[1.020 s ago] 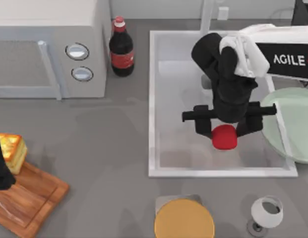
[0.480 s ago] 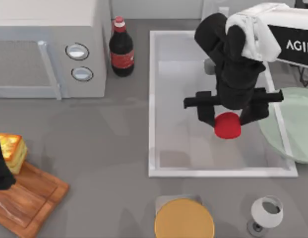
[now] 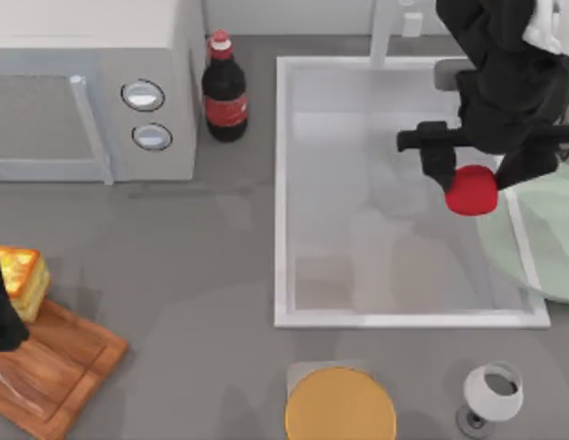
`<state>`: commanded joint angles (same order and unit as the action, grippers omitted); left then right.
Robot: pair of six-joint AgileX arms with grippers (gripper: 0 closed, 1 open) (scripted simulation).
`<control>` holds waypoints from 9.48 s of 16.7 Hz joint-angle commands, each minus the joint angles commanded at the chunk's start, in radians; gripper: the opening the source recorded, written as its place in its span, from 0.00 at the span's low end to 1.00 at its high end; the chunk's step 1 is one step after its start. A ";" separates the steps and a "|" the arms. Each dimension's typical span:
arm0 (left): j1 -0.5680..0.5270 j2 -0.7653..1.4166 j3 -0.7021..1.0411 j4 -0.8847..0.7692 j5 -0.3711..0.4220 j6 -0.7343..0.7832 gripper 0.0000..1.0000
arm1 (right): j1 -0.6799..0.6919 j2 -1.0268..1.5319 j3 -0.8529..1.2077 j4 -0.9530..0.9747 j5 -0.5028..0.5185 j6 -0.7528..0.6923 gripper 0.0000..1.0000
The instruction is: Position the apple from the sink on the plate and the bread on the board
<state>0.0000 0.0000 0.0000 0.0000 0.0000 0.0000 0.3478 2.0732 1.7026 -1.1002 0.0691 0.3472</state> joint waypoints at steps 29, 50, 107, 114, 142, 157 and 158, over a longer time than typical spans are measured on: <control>0.000 0.000 0.000 0.000 0.000 0.000 1.00 | -0.294 -0.021 0.090 -0.210 -0.067 -0.276 0.90; 0.000 0.000 0.000 0.000 0.000 0.000 1.00 | -0.254 -0.557 -0.385 0.136 -0.119 -0.335 1.00; -0.004 1.768 1.262 -1.094 -0.013 0.131 1.00 | -0.348 -2.073 -1.703 1.100 -0.069 -0.347 1.00; 0.008 1.814 1.120 -0.908 -0.013 0.144 1.00 | -0.348 -2.073 -1.703 1.100 -0.069 -0.347 1.00; -0.004 1.866 1.097 -0.832 -0.013 0.134 0.00 | -0.348 -2.073 -1.703 1.100 -0.069 -0.347 1.00; -0.005 1.734 1.361 -1.221 -0.007 0.126 0.00 | -0.348 -2.073 -1.703 1.100 -0.069 -0.347 1.00; -0.006 1.733 1.370 -1.228 -0.006 0.126 0.00 | -0.348 -2.073 -1.703 1.100 -0.069 -0.347 1.00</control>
<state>-0.0065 1.7333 1.3702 -1.2284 -0.0059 0.1263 0.0000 0.0000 0.0000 0.0000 0.0000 0.0000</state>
